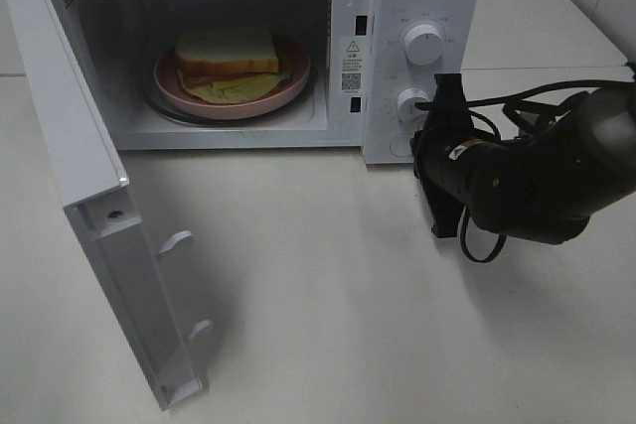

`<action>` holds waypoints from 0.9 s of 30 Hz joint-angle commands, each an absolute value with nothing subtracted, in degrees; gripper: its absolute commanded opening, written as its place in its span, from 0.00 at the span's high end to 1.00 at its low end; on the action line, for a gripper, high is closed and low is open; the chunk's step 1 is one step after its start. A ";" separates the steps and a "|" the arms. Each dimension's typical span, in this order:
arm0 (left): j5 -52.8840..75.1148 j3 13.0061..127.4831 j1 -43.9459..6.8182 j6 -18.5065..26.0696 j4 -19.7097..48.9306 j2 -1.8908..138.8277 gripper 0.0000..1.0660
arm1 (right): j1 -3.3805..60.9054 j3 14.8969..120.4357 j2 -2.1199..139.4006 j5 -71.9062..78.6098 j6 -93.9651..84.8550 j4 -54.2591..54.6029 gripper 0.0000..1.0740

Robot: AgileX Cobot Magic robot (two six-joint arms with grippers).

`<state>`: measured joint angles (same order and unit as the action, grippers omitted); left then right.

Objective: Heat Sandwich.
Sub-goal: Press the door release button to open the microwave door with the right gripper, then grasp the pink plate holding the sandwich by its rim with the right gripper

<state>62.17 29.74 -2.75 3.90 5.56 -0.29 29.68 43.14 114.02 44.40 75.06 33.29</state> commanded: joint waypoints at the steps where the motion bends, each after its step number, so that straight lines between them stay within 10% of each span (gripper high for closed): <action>1: 61.36 29.68 -2.64 3.78 5.56 -1.20 0.06 | 29.45 41.60 110.64 39.48 73.17 29.62 1.00; 27: 61.36 29.68 -2.64 3.78 5.56 -1.20 0.06 | 29.45 37.64 88.52 -5.84 32.83 17.25 0.97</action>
<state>62.17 29.74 -2.75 3.90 5.56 -0.29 29.68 37.47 89.27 -3.84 35.01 18.74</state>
